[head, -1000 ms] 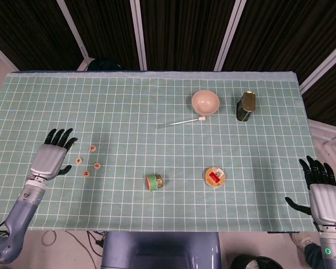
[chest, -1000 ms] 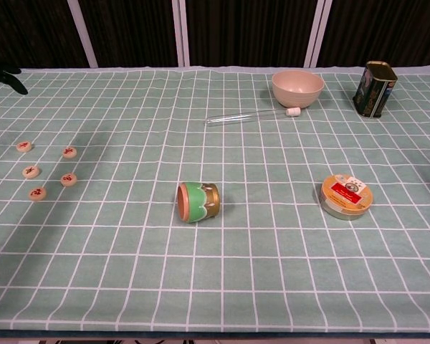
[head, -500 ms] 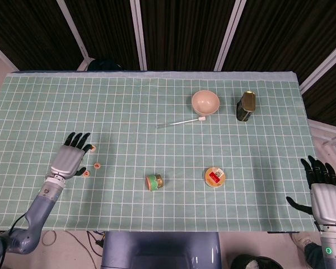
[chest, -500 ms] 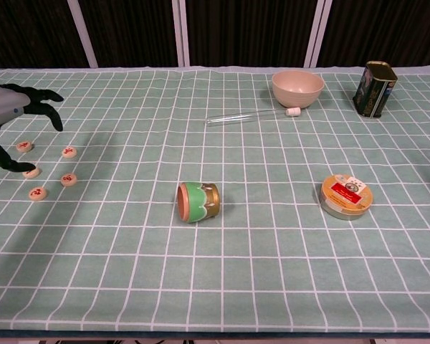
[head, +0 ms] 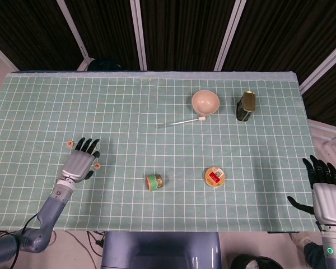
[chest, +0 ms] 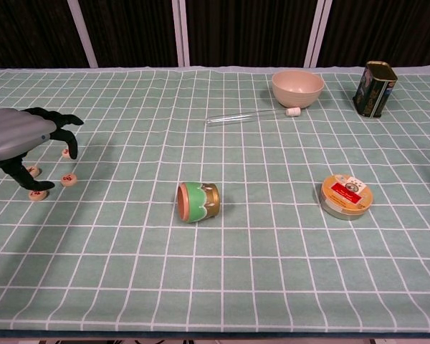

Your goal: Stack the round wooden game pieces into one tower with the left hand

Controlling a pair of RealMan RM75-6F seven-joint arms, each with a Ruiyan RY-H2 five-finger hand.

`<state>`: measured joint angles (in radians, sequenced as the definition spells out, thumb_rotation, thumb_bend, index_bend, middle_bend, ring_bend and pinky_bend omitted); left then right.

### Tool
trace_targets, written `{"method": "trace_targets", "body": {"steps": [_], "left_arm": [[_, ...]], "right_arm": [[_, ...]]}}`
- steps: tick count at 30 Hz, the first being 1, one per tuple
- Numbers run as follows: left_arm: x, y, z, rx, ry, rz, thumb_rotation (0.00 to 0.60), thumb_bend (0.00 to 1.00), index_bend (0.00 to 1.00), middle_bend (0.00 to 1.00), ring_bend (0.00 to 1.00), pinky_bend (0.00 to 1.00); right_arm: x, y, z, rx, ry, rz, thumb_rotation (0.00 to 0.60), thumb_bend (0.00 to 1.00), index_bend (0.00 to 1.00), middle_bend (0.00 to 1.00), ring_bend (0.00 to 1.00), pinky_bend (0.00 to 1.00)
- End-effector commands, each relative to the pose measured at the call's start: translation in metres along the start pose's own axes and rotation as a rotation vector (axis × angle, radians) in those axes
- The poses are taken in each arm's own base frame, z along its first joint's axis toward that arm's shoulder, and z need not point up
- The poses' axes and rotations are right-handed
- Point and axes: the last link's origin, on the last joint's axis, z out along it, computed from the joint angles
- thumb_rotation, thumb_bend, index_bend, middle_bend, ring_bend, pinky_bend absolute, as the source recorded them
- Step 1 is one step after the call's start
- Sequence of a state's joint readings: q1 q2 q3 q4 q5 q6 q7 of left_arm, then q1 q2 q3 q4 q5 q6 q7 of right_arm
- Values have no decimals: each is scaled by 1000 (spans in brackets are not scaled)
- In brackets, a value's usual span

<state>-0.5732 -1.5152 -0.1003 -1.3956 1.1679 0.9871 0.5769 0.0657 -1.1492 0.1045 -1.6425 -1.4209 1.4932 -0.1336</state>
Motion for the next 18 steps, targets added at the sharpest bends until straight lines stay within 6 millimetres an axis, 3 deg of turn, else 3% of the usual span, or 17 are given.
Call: {"method": "trace_targets", "body": {"steps": [1, 9, 18], "left_arm": [[-2, 5, 2, -4, -5, -1, 600, 247, 393, 0, 0, 0], [-7, 12, 5, -4, 7, 13, 600, 307, 421, 0, 0, 0], [-10, 14, 8, 4, -3, 33, 600, 307, 436, 0, 0, 0]], "right_arm": [[0, 0, 0, -1, 0, 0, 600, 232, 54, 13, 39, 0], [1, 1, 0, -7, 1, 6, 600, 233, 54, 13, 39, 0], [1, 1, 0, -9, 1, 7, 600, 233, 54, 13, 39, 0]]}}
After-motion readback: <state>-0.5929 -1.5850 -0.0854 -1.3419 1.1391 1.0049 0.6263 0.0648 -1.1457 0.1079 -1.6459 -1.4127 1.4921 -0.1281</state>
